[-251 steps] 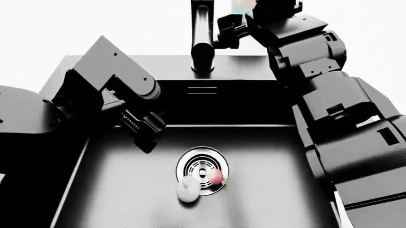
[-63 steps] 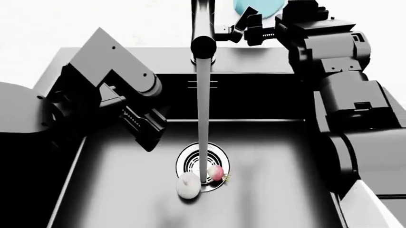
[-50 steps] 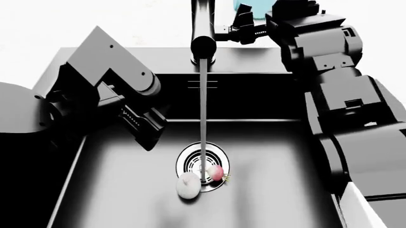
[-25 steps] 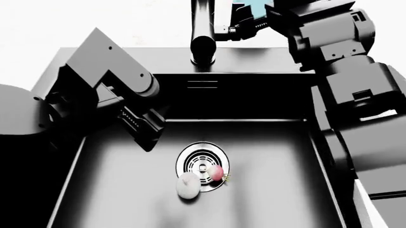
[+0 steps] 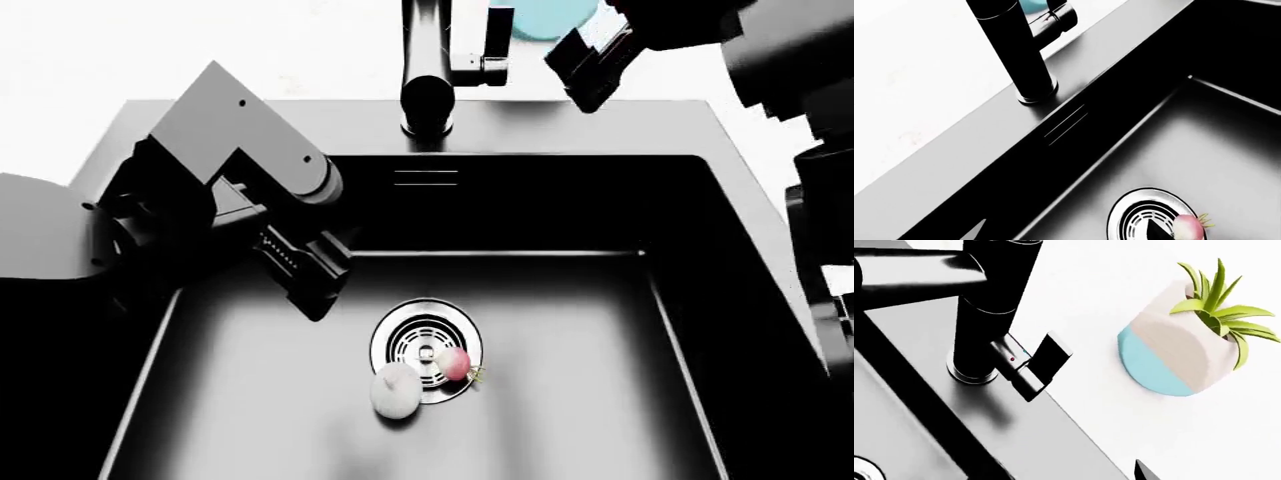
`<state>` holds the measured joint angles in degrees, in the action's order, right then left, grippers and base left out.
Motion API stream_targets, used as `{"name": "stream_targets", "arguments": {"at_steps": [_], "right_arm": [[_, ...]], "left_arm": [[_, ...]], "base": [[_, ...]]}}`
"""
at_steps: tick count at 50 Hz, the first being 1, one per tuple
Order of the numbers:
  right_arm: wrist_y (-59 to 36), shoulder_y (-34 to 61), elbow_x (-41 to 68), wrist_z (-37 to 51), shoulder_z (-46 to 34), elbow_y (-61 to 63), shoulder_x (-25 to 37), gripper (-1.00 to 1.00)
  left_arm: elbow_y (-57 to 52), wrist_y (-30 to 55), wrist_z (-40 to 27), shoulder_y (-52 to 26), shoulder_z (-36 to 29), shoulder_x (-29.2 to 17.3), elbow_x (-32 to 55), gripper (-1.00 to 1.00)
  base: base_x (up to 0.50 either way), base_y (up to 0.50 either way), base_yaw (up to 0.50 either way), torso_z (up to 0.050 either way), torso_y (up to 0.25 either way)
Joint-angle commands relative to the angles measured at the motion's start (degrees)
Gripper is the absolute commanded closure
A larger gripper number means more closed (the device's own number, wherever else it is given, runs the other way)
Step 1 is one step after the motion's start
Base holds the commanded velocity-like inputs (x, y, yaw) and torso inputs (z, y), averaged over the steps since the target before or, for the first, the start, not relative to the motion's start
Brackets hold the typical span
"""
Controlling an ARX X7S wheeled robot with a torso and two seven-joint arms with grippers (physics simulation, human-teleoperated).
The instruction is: Pick up the fruits and vegetables and place them in the sink. Turn on the sink faucet to wash them. Then turn the sink off and put them in the tray.
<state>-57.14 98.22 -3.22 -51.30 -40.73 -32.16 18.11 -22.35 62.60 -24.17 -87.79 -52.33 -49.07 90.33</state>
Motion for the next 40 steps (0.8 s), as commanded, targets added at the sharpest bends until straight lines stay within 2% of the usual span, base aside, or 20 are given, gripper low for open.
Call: {"name": "stream_targets", "arguments": {"at_steps": [1, 8, 18, 40], "right_arm": [[-12.5, -1.8, 1.2, -18.0, -9.7, 27.1, 10.0, -1.0], [-14.0, -2.9, 4.8, -24.7, -12.6, 37.8, 13.9, -1.0], [-12.4, -5.7, 7.3, -28.1, -16.2, 42.8, 15.7, -1.0], [-4.7, -11.9, 8.3, -25.4, -19.4, 34.5, 11.2, -1.0]], "left_arm": [[0.4, 0.8, -1.0, -1.2, 0.1, 0.2, 1.4, -1.0], [0.6, 1.2, -1.8, -2.2, 0.3, 0.3, 2.3, -1.0], [0.5, 1.1, -1.8, -2.1, 0.2, 0.3, 2.7, -1.0], [0.2, -0.1, -0.8, -1.4, 0.3, 0.5, 2.1, -1.0]], "base": [[0.0, 0.0, 0.0, 0.0, 0.0], [0.0, 0.0, 0.0, 0.0, 0.0], [0.0, 0.0, 0.0, 0.0, 0.0], [0.0, 0.0, 0.0, 0.0, 0.0]]}}
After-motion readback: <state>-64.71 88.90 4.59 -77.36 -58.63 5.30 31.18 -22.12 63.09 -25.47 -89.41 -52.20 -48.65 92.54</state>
